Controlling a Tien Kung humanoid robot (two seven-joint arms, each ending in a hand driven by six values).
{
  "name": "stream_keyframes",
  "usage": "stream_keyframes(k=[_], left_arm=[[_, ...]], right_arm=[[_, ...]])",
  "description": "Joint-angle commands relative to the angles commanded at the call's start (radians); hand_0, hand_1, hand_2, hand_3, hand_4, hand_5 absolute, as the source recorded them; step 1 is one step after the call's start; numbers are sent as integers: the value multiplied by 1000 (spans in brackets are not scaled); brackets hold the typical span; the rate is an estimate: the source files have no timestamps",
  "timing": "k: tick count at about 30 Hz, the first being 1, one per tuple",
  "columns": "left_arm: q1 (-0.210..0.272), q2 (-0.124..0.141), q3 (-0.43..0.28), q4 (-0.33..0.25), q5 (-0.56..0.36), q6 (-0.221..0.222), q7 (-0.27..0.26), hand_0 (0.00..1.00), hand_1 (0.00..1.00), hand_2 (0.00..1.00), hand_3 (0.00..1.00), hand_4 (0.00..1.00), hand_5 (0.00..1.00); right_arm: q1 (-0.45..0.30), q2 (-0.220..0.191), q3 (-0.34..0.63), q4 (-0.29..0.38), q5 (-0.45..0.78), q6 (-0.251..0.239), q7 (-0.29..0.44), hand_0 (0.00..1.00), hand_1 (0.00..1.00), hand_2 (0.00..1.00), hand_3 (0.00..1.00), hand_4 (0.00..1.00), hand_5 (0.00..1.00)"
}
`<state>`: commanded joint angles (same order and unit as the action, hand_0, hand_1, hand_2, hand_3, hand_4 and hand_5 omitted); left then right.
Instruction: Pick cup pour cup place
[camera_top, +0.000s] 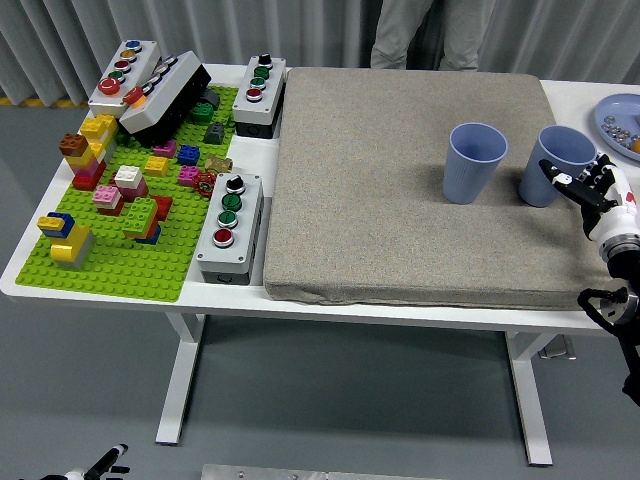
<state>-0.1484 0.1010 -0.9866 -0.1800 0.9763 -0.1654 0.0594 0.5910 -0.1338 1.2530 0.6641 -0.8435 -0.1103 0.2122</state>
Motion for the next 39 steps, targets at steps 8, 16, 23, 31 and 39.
stream_keyframes(k=[8, 16, 23, 31, 39], left_arm=[[3, 2, -8, 0, 3, 1, 0, 838, 825, 898, 792, 646, 998], [7, 6, -15, 0, 8, 1, 2, 838, 825, 898, 791, 645, 998], [13, 7, -14, 0, 6, 1, 3, 838, 825, 897, 792, 645, 998], [14, 8, -11, 0, 4, 0, 3, 838, 825, 897, 792, 645, 998], [15, 8, -12, 0, 5, 0, 3, 837, 825, 897, 791, 644, 998]], right_arm=[[3, -16, -10, 67, -79, -37, -22, 831, 706, 618, 704, 747, 185], [7, -31, -22, 191, -267, -100, -71, 837, 710, 623, 714, 755, 194], [4, -27, -41, 263, -424, -150, -124, 839, 714, 623, 718, 757, 202], [0, -24, -50, 311, -648, -195, -182, 847, 715, 623, 726, 761, 212], [-2, -25, -42, 328, -818, -214, -229, 848, 717, 624, 727, 762, 214]])
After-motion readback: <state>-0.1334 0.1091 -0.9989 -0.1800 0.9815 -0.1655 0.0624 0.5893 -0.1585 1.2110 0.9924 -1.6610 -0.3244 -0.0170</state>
